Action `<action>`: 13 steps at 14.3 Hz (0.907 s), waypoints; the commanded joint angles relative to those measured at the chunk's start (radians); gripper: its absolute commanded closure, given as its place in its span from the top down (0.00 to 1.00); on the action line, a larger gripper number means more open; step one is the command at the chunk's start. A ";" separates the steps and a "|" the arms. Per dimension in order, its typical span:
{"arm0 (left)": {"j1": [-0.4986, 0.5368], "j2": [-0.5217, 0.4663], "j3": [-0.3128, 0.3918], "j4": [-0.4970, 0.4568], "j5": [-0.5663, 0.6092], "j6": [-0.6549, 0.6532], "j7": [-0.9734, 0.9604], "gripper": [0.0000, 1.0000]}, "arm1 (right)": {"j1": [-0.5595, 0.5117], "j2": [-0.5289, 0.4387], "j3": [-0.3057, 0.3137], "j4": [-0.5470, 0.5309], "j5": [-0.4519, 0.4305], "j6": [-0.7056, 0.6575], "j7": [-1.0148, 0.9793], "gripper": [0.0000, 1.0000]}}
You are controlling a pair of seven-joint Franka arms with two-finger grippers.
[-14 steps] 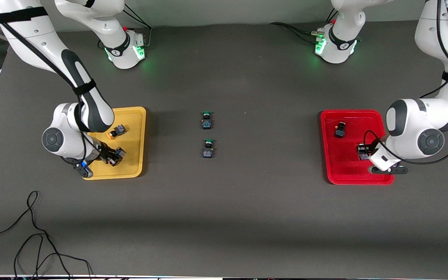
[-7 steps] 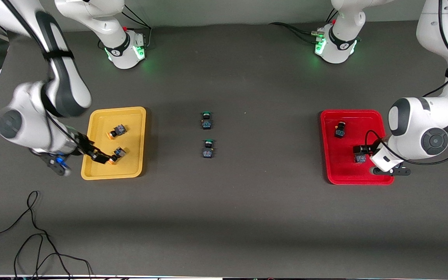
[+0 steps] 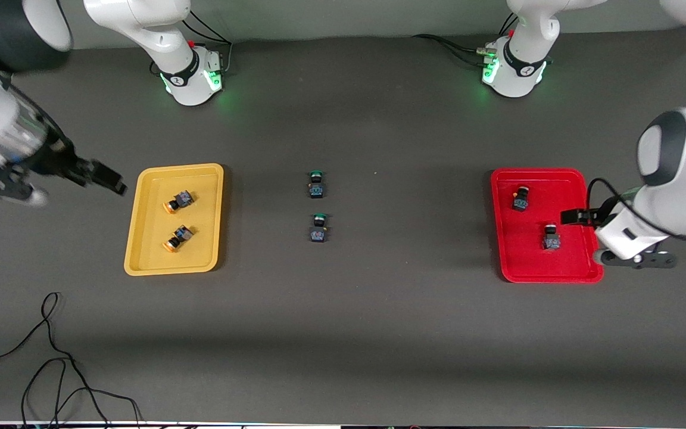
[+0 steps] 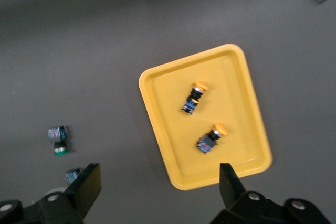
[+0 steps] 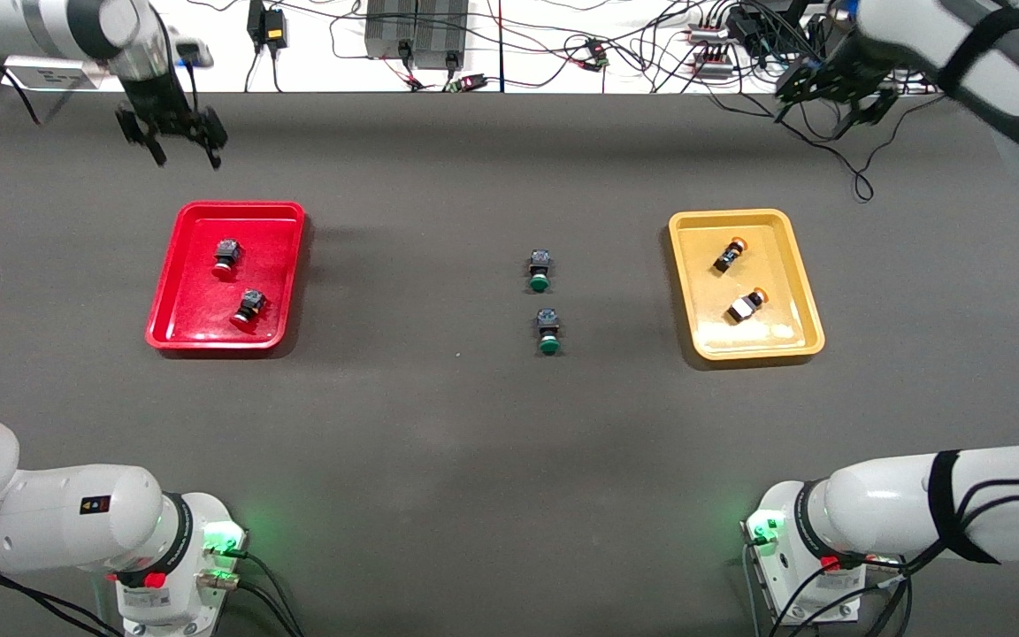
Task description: Place red and yellow buttons in trays
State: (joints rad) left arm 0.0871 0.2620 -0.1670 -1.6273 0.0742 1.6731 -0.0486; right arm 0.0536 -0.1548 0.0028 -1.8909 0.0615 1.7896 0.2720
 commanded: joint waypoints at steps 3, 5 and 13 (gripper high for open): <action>-0.067 -0.104 0.009 0.096 0.007 -0.121 -0.082 0.99 | -0.033 -0.095 -0.003 0.003 -0.069 -0.041 -0.203 1.00; -0.067 -0.153 0.021 0.077 0.007 -0.125 -0.073 0.99 | -0.035 -0.100 -0.004 0.004 -0.068 -0.082 -0.212 1.00; -0.159 -0.267 0.199 -0.051 -0.020 -0.087 -0.024 0.99 | -0.027 -0.101 -0.007 0.012 -0.040 -0.138 -0.223 1.00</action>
State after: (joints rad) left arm -0.0463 0.0429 0.0069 -1.6278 0.0618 1.5684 -0.0829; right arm 0.0255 -0.2482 -0.0004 -1.8853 0.0073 1.6664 0.0762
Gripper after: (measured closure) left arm 0.004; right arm 0.000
